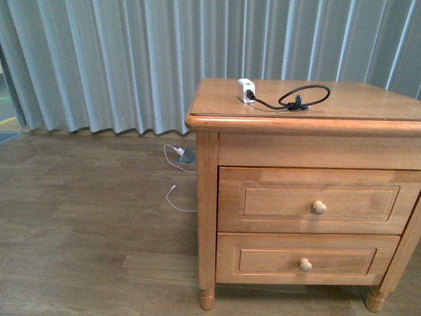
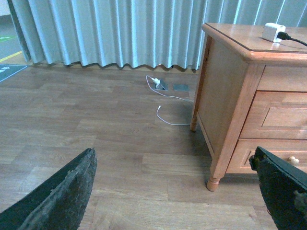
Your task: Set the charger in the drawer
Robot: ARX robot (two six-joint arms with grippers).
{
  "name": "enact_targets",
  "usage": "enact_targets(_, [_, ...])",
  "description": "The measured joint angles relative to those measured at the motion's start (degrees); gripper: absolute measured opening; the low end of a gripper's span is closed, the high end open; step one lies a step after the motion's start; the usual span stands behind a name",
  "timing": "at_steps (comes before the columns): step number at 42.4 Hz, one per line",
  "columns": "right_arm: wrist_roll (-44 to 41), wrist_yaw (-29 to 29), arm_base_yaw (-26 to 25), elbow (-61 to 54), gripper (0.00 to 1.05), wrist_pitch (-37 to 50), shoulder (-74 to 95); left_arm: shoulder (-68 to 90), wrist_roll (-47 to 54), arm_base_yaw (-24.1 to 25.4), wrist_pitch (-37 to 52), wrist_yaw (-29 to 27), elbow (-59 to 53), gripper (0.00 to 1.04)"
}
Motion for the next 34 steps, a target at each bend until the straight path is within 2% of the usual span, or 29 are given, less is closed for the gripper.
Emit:
enact_targets(13, [1.11, 0.09, 6.23, 13.92, 0.97, 24.87, 44.52, 0.00, 0.00, 0.00, 0.00, -0.02, 0.00, 0.99])
enact_targets(23, [-0.28, 2.03, 8.52, 29.42, 0.97, 30.21, 70.79, 0.00, 0.00, 0.00, 0.00, -0.02, 0.00, 0.99])
enact_targets(34, [-0.70, 3.72, 7.48, 41.35, 0.97, 30.93, 84.35, 0.00, 0.00, 0.00, 0.00, -0.02, 0.00, 0.99])
